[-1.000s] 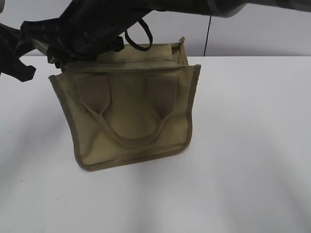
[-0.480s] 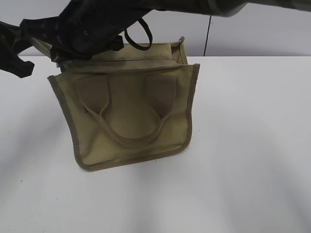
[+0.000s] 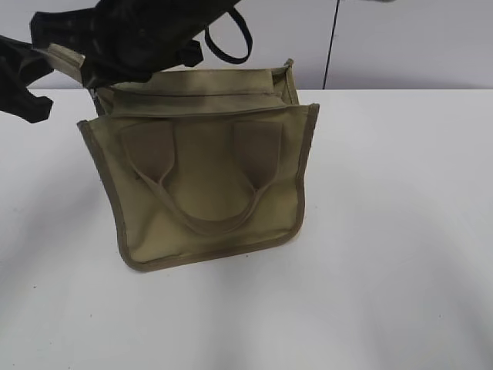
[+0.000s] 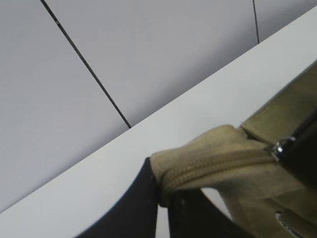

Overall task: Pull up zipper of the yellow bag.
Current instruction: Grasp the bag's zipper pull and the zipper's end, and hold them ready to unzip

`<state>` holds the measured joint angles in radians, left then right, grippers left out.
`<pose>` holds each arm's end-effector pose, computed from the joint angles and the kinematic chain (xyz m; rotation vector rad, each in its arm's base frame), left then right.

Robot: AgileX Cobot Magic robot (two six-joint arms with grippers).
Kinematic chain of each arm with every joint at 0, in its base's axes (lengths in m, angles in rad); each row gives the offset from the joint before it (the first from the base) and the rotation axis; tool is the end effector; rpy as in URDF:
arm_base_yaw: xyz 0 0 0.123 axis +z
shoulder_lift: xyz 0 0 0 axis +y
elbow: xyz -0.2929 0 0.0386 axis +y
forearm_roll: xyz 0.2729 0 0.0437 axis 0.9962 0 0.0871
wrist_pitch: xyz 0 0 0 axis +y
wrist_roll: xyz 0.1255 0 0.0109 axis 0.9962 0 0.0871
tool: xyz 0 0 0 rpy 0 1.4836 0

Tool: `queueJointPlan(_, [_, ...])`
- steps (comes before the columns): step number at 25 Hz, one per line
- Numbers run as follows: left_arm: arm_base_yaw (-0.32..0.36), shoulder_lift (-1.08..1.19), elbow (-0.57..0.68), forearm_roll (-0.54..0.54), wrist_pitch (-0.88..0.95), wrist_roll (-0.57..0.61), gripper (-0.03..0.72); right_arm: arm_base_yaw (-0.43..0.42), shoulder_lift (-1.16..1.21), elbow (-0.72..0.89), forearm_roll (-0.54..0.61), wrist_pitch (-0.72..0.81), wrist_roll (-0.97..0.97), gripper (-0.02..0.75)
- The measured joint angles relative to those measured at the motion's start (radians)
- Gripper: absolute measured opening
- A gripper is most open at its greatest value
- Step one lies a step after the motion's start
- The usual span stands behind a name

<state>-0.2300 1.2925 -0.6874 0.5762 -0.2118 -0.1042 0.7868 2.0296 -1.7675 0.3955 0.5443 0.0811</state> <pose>0.3121 -0.0879 0.2542 0.7193 1.7675 0.0471 0.3598 0.3965 0.2619 -0.5427 2.3270 0.8426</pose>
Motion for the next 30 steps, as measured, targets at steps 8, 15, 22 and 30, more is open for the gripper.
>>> queueJointPlan(8, [0.0,0.0,-0.002,-0.057,0.108,0.001,0.006,-0.054,-0.034,-0.001,0.008,0.133,-0.003,-0.011])
queueJointPlan(15, [-0.001,0.0,-0.002,-0.093,0.202,0.001,0.006,-0.127,-0.037,-0.001,-0.074,0.312,-0.003,-0.011])
queueJointPlan(22, [-0.001,0.0,-0.002,-0.103,0.212,0.001,0.006,-0.218,-0.072,-0.004,-0.259,0.51,-0.046,-0.011])
queueJointPlan(30, [-0.005,0.0,-0.002,-0.107,0.201,0.001,0.008,-0.265,-0.094,-0.008,-0.303,0.599,-0.096,0.024])
